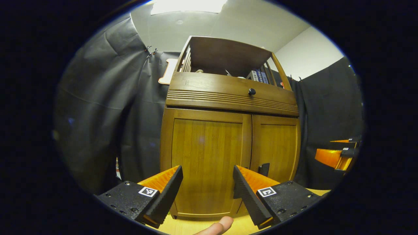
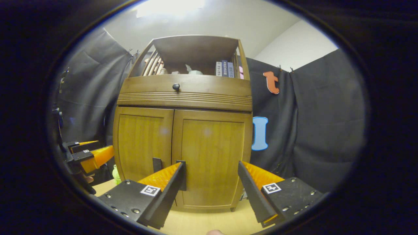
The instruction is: Open the right door of the double-door shoe cabinet with the right hand, and open the left door with the left hand.
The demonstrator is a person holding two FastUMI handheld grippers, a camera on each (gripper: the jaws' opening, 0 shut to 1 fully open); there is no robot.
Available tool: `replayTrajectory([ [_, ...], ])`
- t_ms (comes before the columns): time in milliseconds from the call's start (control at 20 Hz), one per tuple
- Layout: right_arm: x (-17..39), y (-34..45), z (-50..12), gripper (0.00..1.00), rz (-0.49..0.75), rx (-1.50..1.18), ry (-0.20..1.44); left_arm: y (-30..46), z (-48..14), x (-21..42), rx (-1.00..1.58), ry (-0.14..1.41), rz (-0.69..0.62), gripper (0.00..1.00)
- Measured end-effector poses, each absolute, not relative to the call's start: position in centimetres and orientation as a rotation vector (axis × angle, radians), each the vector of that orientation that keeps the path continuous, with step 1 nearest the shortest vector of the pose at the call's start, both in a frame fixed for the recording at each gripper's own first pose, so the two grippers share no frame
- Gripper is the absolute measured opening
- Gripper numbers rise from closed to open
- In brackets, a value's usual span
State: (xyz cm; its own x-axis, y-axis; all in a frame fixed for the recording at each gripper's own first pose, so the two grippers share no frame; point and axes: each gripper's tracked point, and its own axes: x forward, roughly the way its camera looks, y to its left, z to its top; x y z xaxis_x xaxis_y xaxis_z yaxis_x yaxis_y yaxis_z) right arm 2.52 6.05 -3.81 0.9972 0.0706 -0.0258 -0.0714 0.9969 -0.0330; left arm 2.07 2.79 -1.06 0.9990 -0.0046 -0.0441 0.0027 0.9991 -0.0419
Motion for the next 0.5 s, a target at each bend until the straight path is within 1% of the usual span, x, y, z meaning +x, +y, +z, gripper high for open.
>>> replayTrajectory([
  [50,2.8,6.2,-4.1,0.98,0.072,-0.029,0.03,3.0,-1.1,2.0,-0.046,0.043,-0.002,0.95],
  [100,3.1,6.4,-4.5,0.98,0.076,-0.024,0.037,3.2,-1.0,1.9,-0.045,0.042,0.008,0.92],
  [150,3.4,6.8,-5.0,0.94,0.085,-0.016,0.051,3.5,-0.8,1.9,-0.039,0.035,0.019,0.95],
  [200,3.9,7.1,-5.7,0.98,0.094,-0.007,0.062,3.6,-0.7,1.8,-0.03,0.03,0.024,0.92],
  [350,5.6,8.7,-7.9,0.98,0.134,0.012,0.116,3.1,-1.0,1.9,-0.015,0.032,0.014,0.92],
  [400,6.4,9.5,-8.5,0.94,0.152,0.021,0.133,2.8,-0.9,1.8,-0.014,0.031,0.007,0.92],
  [450,7.2,10.6,-9.0,0.98,0.176,0.031,0.148,2.8,-1.0,2.1,-0.013,0.033,0.0,0.92],
  [500,7.9,11.5,-9.6,0.94,0.194,0.038,0.161,2.6,-0.9,2.2,-0.015,0.033,-0.006,0.95],
])
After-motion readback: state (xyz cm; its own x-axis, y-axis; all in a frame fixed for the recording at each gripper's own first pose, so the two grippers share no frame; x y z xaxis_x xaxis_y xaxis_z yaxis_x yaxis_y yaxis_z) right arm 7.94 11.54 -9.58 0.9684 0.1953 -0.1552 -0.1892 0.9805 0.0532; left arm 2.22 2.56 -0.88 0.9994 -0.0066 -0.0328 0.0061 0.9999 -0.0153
